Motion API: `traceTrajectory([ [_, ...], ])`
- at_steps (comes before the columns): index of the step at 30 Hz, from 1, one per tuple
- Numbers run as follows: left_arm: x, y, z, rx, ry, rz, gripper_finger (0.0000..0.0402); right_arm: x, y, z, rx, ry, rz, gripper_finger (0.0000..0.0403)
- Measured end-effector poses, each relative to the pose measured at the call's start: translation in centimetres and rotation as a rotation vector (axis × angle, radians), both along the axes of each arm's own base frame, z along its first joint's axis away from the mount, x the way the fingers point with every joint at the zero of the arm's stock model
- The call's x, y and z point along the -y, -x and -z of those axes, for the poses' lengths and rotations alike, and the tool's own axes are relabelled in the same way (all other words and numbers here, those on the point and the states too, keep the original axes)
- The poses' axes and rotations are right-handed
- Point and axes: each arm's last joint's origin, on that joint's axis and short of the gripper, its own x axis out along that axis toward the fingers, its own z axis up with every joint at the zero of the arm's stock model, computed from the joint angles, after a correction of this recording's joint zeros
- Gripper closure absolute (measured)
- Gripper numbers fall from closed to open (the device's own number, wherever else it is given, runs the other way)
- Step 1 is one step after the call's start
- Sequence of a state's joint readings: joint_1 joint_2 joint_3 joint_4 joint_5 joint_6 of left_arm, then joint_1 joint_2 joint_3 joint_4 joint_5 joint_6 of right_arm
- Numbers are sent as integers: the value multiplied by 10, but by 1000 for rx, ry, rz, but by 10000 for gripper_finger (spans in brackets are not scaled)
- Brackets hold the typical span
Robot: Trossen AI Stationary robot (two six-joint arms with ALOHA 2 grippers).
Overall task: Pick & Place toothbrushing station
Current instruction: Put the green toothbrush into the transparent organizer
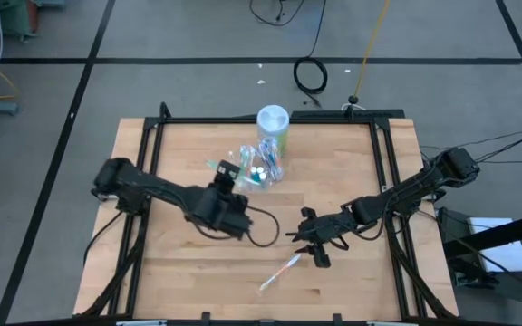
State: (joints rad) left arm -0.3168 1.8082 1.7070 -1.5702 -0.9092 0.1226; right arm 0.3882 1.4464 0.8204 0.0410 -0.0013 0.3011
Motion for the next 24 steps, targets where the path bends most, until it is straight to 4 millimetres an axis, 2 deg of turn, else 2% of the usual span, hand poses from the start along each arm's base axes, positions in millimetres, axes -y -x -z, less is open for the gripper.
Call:
traceTrajectory([
  [3,-11,20,-1,-15,0,-16,400,0,0,0,-14,-36,30,247],
  [6,-24,37,8,-85,-29,-20,400,0,-1,-1,-9,-49,38,247],
  [9,-34,43,16,-143,-99,-15,400,-1,-2,-3,23,-58,42,247],
  [15,-37,29,35,-316,-329,114,401,-2,-6,-10,106,-62,17,247],
  [24,-39,5,65,-517,-364,202,401,-2,-5,-6,106,-59,14,247],
])
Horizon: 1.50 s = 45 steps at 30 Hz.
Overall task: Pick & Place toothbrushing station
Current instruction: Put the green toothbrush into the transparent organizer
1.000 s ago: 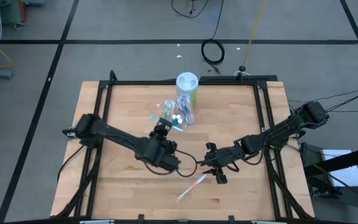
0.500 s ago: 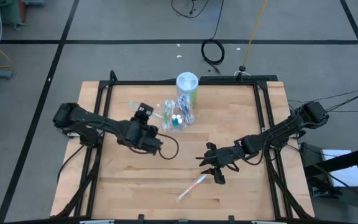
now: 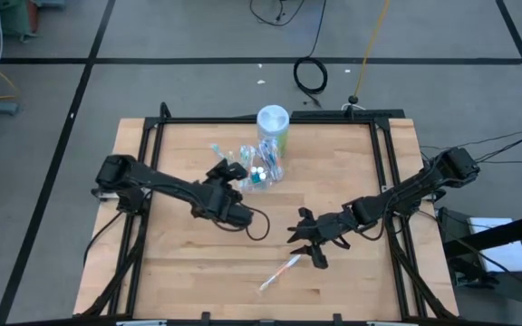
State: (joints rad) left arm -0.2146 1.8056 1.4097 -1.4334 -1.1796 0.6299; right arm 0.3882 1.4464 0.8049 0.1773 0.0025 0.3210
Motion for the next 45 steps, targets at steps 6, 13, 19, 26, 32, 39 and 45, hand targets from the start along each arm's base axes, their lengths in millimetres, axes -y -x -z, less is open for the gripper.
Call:
traceTrajectory([
  [6,-2,-9,21,-123,16,1,401,1,3,6,6,-2,0,247],
  [13,1,-18,31,-221,10,65,401,1,3,7,9,-4,0,247],
  [19,3,-23,33,-267,26,118,400,1,3,7,9,-4,0,247],
  [26,-4,-29,36,-272,129,120,387,1,3,7,15,12,-11,247],
  [32,-11,-36,39,-223,232,111,381,1,3,7,16,14,-12,247],
  [39,-15,-42,38,-85,200,71,380,1,3,7,16,14,-12,247],
  [45,-11,-43,39,-49,237,69,380,1,3,7,18,20,-16,247],
])
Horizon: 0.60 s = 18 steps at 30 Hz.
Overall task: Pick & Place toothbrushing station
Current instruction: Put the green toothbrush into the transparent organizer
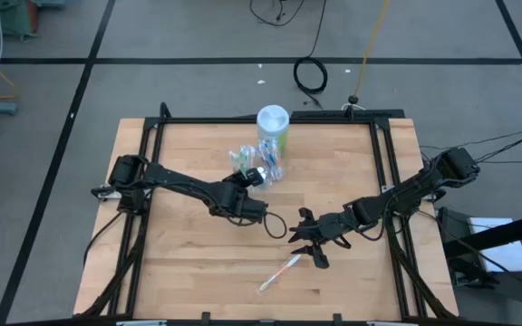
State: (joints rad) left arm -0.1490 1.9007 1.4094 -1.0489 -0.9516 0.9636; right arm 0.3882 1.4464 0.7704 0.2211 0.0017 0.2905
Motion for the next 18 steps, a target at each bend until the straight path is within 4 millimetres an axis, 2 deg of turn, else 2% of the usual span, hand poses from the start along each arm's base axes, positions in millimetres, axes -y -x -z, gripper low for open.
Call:
traceTrajectory([
  [5,0,0,0,51,18,-34,363,0,0,0,7,18,-11,247],
  [12,2,0,2,116,107,-94,282,0,0,0,7,18,-11,247],
  [18,10,0,3,126,150,-87,222,0,0,0,7,18,-11,247],
])
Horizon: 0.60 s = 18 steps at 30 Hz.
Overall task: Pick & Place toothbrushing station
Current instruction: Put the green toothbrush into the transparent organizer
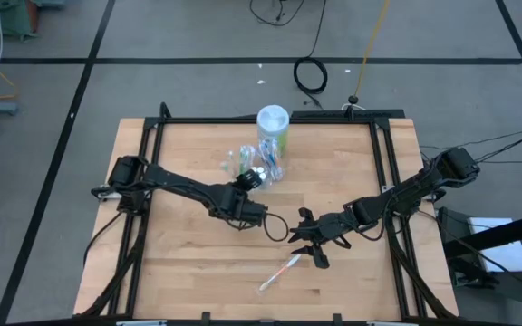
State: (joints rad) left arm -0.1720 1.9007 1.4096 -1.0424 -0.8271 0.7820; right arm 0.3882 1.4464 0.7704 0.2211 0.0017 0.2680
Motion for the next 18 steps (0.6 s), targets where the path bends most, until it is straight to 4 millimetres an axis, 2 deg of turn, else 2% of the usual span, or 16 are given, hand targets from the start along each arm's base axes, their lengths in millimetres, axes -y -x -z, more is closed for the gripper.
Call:
traceTrajectory([
  [6,18,-9,-20,131,10,-3,202,0,0,0,0,0,0,247],
  [12,35,-17,-69,441,126,-104,210,0,0,0,0,0,0,247],
  [15,34,-8,-98,604,217,-195,215,0,0,0,0,0,-1,247],
  [18,26,11,-130,780,290,-294,219,0,0,0,-2,-1,-2,247],
])
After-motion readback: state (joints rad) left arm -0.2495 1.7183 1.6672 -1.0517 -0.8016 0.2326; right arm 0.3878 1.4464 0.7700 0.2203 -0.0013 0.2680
